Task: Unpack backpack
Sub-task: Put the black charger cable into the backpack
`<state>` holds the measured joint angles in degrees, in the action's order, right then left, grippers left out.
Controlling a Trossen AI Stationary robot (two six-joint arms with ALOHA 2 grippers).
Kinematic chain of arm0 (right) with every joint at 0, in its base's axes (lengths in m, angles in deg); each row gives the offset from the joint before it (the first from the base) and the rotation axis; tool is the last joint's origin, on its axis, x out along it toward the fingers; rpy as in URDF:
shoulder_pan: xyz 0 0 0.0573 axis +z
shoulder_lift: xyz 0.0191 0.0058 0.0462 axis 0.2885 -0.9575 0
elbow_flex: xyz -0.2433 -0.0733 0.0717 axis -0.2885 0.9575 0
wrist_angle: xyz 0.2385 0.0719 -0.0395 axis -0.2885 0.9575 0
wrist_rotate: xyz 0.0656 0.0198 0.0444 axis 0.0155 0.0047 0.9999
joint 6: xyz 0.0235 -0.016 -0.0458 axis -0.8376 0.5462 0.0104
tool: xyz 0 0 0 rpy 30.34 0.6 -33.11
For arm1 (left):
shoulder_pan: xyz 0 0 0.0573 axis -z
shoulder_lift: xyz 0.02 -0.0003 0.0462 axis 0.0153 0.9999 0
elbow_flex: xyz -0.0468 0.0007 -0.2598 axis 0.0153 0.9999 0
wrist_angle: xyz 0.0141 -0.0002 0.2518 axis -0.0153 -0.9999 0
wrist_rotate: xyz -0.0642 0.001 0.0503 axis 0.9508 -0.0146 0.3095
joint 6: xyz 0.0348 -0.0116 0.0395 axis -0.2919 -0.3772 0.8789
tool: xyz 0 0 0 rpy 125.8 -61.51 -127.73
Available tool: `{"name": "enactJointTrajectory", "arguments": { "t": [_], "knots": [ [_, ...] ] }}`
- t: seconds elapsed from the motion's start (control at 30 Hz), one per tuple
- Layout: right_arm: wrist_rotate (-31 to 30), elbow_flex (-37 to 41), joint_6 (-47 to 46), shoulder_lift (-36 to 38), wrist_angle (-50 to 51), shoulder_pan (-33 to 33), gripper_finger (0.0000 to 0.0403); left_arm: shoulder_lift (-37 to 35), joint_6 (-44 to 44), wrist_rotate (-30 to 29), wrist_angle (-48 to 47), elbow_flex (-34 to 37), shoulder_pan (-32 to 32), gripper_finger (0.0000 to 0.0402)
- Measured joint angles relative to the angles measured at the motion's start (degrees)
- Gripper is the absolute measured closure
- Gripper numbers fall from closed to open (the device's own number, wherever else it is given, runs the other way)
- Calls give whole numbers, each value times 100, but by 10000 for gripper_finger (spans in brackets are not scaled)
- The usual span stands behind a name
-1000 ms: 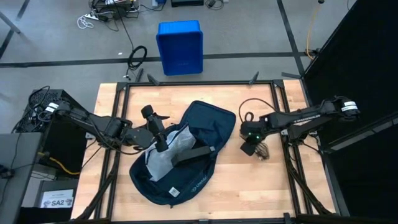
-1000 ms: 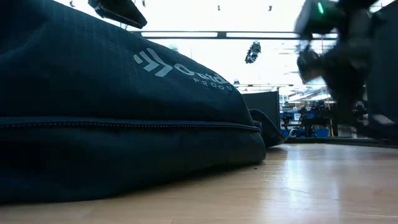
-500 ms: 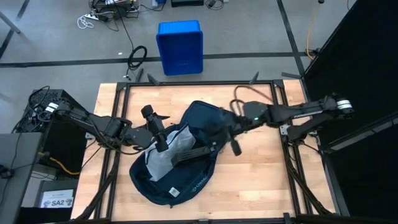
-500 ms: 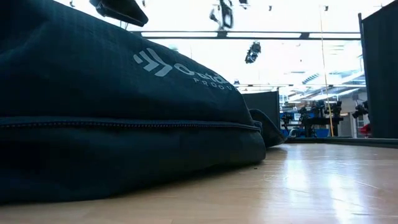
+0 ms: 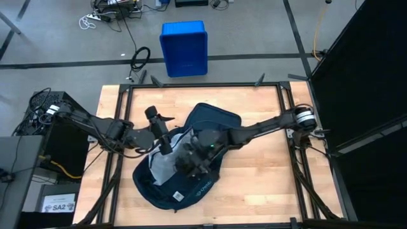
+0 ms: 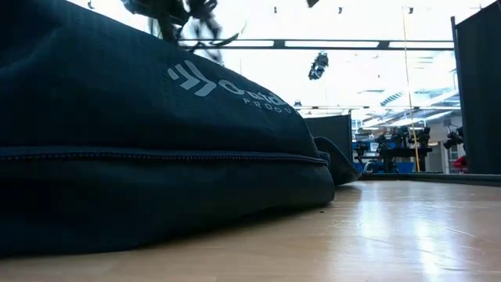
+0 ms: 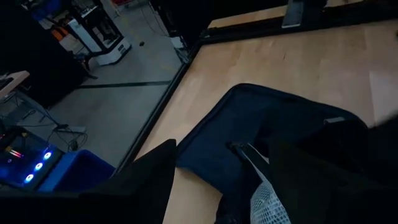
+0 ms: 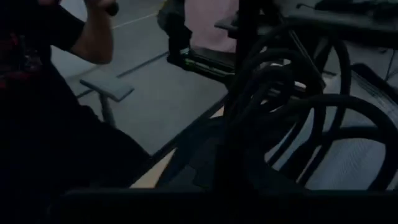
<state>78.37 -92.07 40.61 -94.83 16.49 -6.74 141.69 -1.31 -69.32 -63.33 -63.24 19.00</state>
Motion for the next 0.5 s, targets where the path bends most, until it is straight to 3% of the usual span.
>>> {"name": "enactJointTrajectory", "arguments": {
  "t": [0.3, 0.5],
  "knots": [
    [-820, -216, -75, -755, 354, -216, 397, -4, 130, -47, 45, -75, 0, 173],
    [-824, -212, -46, -812, 730, -308, 330, -4, 128, -54, 18, -77, -1, 173]
  ]
}}
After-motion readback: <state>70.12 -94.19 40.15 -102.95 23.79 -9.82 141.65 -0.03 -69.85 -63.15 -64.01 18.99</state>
